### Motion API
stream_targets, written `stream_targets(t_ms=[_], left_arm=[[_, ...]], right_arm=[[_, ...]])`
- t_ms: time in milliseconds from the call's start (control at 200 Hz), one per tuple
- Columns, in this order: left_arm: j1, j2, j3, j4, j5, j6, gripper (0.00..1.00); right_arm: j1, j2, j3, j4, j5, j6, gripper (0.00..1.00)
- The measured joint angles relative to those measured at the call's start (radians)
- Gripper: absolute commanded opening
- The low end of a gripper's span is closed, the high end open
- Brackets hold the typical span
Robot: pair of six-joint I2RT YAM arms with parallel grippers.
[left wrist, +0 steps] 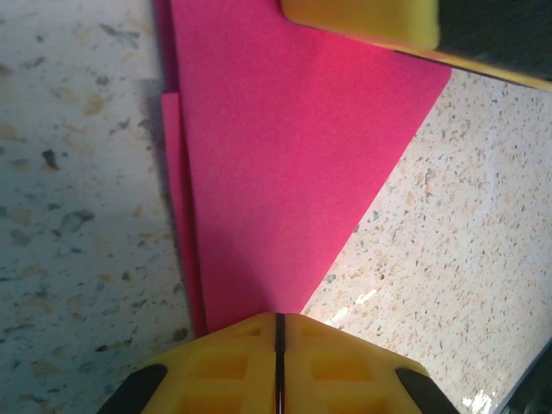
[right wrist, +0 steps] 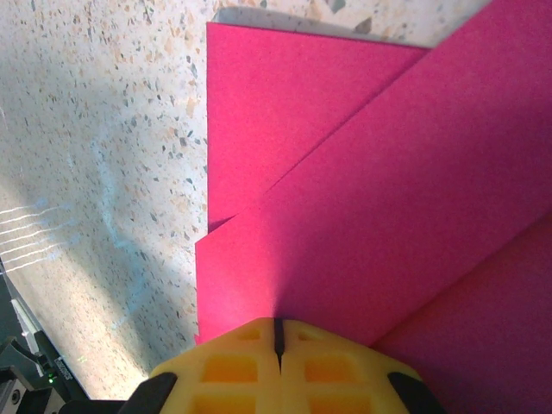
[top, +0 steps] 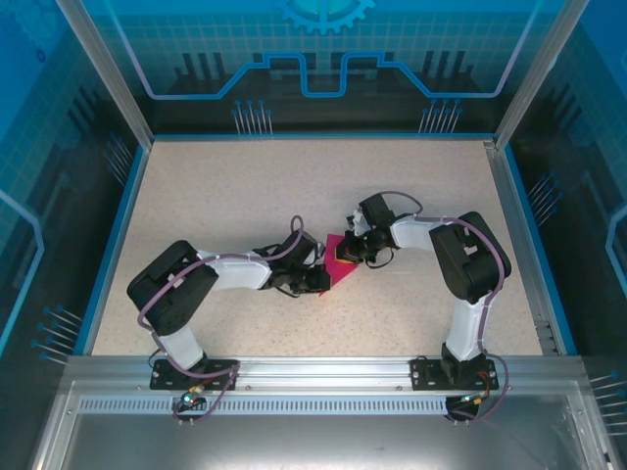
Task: Fold a paper plane with a square sheet of paper (pick it up from the middle)
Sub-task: Fourth fold the wing at the center of the table.
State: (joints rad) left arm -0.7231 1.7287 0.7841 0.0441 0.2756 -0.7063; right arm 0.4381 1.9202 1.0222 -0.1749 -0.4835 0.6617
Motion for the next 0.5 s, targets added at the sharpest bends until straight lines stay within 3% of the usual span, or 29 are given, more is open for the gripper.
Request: stream_targets(t_ms=[500], left_arm=[[0.0, -0.038, -0.077, 0.076, -0.005, -0.027, 0.1]], right_arm=[[0.0, 0.001, 0.0, 0.0, 0.0, 0.0, 0.0]])
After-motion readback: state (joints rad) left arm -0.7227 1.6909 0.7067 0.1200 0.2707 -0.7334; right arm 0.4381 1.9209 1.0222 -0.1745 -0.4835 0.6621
